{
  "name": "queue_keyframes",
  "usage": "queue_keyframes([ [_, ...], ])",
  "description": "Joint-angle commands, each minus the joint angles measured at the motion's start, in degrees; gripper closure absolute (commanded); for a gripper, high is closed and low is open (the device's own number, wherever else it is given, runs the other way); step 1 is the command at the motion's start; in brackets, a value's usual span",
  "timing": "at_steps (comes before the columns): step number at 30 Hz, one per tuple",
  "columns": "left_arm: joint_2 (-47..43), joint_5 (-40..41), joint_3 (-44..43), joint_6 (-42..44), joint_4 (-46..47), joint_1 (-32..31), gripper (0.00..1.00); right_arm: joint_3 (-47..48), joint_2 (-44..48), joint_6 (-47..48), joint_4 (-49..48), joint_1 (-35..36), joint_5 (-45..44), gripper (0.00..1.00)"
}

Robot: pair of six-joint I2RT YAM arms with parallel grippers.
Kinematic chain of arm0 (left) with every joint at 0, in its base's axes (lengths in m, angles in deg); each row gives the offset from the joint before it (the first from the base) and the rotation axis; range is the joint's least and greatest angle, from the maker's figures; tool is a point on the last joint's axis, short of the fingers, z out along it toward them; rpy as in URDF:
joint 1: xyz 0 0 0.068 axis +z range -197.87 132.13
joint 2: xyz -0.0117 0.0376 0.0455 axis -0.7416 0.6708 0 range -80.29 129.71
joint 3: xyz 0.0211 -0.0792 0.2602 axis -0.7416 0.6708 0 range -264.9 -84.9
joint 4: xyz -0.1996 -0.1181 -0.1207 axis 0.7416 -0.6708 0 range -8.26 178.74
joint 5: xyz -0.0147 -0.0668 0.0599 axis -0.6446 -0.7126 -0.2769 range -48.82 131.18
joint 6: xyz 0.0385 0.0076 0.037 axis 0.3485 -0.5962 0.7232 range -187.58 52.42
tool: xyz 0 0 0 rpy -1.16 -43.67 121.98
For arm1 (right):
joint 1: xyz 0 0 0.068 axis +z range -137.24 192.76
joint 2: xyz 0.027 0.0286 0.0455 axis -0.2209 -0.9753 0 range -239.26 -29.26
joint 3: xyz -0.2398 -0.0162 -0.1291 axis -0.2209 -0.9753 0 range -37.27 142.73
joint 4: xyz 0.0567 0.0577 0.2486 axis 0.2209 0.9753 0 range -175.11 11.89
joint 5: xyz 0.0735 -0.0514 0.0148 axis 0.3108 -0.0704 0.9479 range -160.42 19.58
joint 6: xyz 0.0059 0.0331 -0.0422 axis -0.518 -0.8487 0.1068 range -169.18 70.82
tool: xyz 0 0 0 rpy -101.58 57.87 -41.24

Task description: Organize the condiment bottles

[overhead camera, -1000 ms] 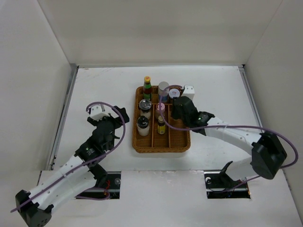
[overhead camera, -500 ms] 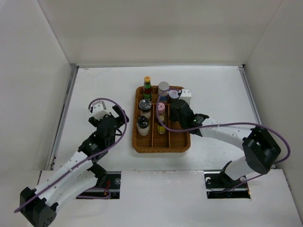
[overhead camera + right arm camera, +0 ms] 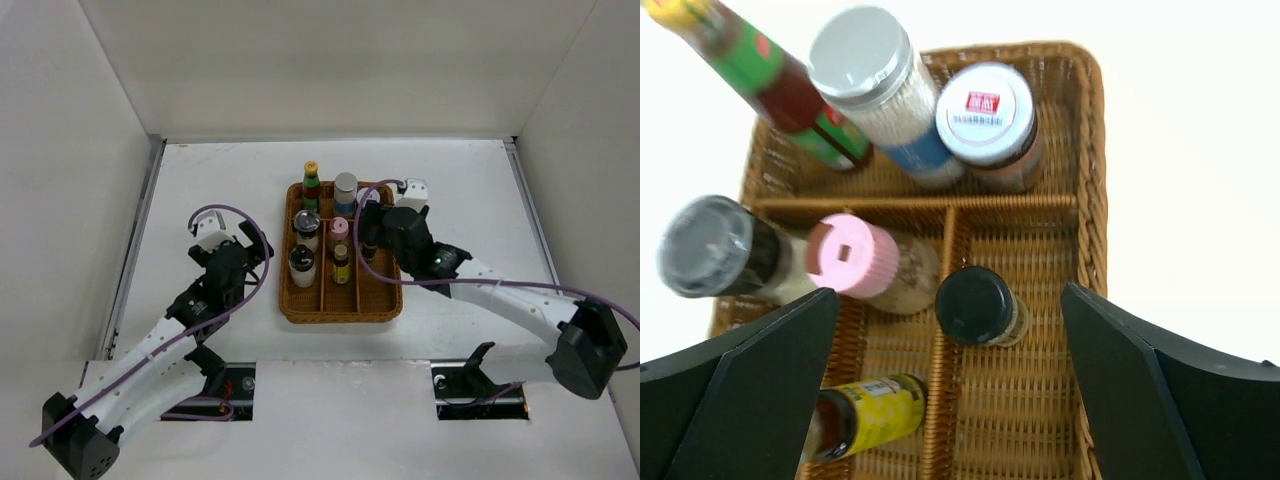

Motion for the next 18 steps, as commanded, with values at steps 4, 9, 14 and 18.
queue_keyframes([
  [4,0.23,-0.3,-3.36,-0.44,0.92,-0.71,0.0,-3.14,7.06,0.18,-0.85,-2.01,-2.07,0.0],
  [9,1.02,-0.3,-3.97,-0.35,0.48,-0.71,0.0,-5.43,11.9,0.36,-1.55,-3.68,-1.99,0.0],
  [14,2.6,-0.3,-5.29,-0.35,0.48,-1.32,0.0,-7.54,14.62,0.09,-1.73,-4.21,-1.81,0.0],
  [18,3.39,0.23,-5.73,-0.26,-0.04,-1.67,0.0,-9.12,16.12,-0.08,-1.99,-4.39,-1.81,0.0],
])
